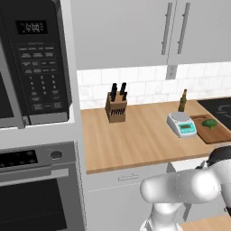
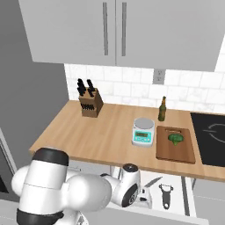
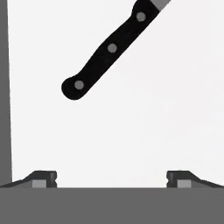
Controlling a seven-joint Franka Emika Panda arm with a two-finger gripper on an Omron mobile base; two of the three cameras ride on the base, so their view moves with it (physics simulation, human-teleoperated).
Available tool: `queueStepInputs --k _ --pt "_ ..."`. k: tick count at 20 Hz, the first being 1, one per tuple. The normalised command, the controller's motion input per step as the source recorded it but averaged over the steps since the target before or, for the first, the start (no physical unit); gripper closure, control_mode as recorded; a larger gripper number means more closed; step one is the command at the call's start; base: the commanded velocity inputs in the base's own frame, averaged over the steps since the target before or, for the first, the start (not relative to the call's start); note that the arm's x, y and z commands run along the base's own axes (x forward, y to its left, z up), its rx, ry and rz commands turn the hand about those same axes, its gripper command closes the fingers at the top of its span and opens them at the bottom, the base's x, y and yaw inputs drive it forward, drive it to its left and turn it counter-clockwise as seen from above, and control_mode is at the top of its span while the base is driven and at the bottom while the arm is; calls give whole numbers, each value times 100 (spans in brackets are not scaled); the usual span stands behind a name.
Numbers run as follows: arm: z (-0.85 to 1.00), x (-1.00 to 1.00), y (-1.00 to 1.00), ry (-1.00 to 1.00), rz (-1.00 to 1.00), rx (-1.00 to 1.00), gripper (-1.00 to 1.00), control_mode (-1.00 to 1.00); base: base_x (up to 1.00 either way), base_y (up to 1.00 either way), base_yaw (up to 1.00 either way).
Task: Place the appropriate cutting tool for cutting the broccoli skin on the cutting board.
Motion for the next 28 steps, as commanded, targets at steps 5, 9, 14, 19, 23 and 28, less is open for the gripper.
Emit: queueStepInputs --k 5,9,14,19,23,28 --pt "-4 -47 -12 5 4 7 -100 -100 0 0 0" --pt "0 -53 0 13 0 1 -100 -100 0 0 0" --pt "6 -15 0 24 0 0 -100 -100 0 0 0" --pt "32 30 -1 4 0 0 -100 -100 0 0 0" --pt "12 34 -8 -8 -1 6 -100 -100 0 0 0" --pt "-10 25 0 -8 -9 11 -100 -100 0 0 0"
